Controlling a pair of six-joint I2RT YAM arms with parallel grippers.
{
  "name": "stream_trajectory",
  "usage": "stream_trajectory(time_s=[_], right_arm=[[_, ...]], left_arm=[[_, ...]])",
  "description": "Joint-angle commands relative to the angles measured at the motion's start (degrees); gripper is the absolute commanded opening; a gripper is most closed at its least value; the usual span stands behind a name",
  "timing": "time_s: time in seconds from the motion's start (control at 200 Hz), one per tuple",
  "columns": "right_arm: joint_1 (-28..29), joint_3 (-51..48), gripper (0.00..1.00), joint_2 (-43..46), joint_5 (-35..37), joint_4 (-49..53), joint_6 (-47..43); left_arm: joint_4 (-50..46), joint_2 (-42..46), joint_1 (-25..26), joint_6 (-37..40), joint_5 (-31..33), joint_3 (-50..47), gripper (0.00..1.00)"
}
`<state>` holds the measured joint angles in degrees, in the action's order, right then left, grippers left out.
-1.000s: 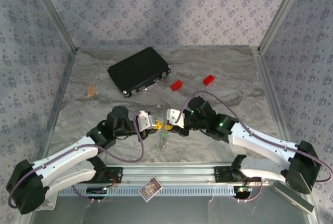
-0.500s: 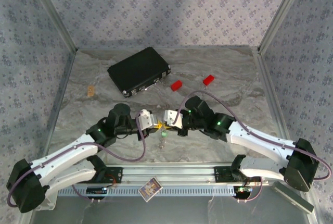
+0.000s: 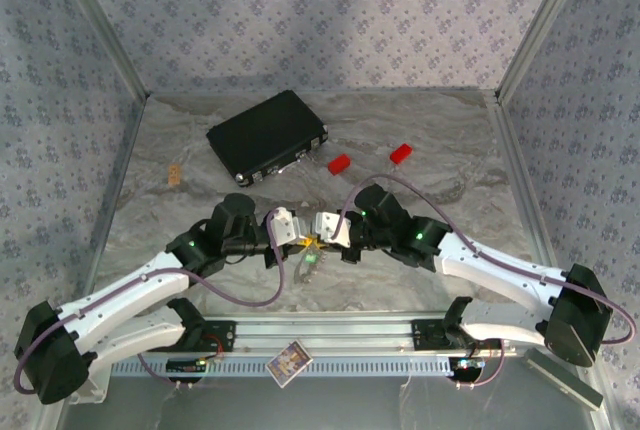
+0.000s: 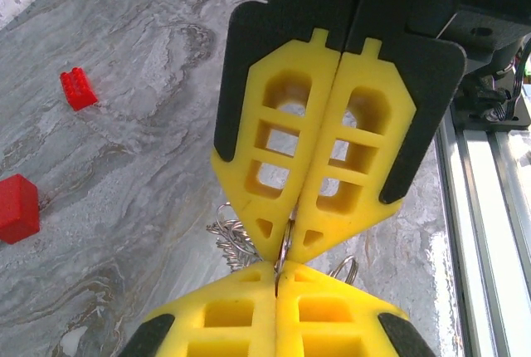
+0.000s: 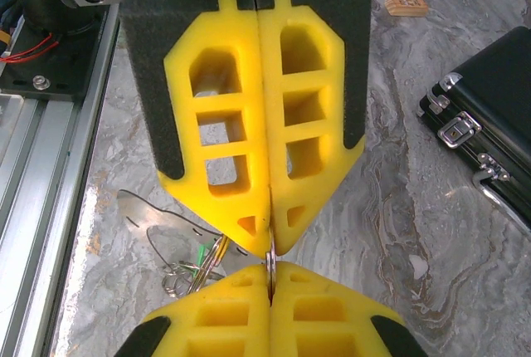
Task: Put the keys on the keyring
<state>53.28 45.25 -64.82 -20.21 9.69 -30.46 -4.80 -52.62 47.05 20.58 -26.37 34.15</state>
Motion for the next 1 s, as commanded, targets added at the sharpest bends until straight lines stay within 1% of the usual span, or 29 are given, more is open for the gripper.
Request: stream_trajectory(time_s=[0.0, 0.045, 0.065, 0.095, 0.145, 0.27, 0.355, 0.485, 0.645, 0.8, 0.994], right_arm=[[-0.55, -0.10, 0.00, 1.37, -2.89, -1.42, 0.74], [-1.22, -0.91, 0.00, 1.91, -3.84, -2.67, 1.28], [-1.51, -1.33, 0.00, 2.16, -4.32, -3.21, 1.61], [-2.04, -1.96, 0.00, 2.53, -5.12, -4.13, 2.04], [-2.82, -2.77, 0.00, 3.09, -6.43, -5.54, 2.58], [-4.23, -5.25, 0.00, 4.06, -8.82, -9.67, 3.79], [-4.71, -5.82, 0.00, 4.26, -10.13, -10.87, 4.59], [-4.92, -6.48, 0.00, 4.25, -10.69, -11.75, 5.02], [-4.96, -7.27, 0.00, 4.05, -11.56, -13.89, 6.31], [-4.94, -7.19, 0.00, 3.65, -12.05, -14.91, 6.73], [-4.66, -7.12, 0.00, 3.38, -12.38, -15.25, 7.03]], left_arm=[[1.90, 1.20, 0.46, 0.29, -0.24, 1.08, 0.11], [4.35, 2.10, 0.15, -0.85, 0.59, -0.52, 0.27], [5.68, 2.74, 0.00, -1.34, 0.57, -1.46, 0.31], [8.08, 3.68, -0.46, -2.30, 0.66, -3.00, 0.36], [12.44, 5.23, -1.31, -4.18, 0.13, -5.56, 0.37], [22.79, 6.57, -3.56, -9.53, -3.62, -10.43, 0.37], [26.90, 6.25, -3.98, -11.31, -5.84, -12.57, 0.37], [29.80, 5.18, -3.99, -12.22, -9.96, -14.23, 0.37], [31.77, 3.32, -3.99, -12.55, -12.51, -14.82, 0.36], [32.77, 2.05, -3.98, -12.47, -13.21, -14.90, 0.31], [33.71, 1.63, -3.93, -12.56, -12.98, -14.90, 0.23]])
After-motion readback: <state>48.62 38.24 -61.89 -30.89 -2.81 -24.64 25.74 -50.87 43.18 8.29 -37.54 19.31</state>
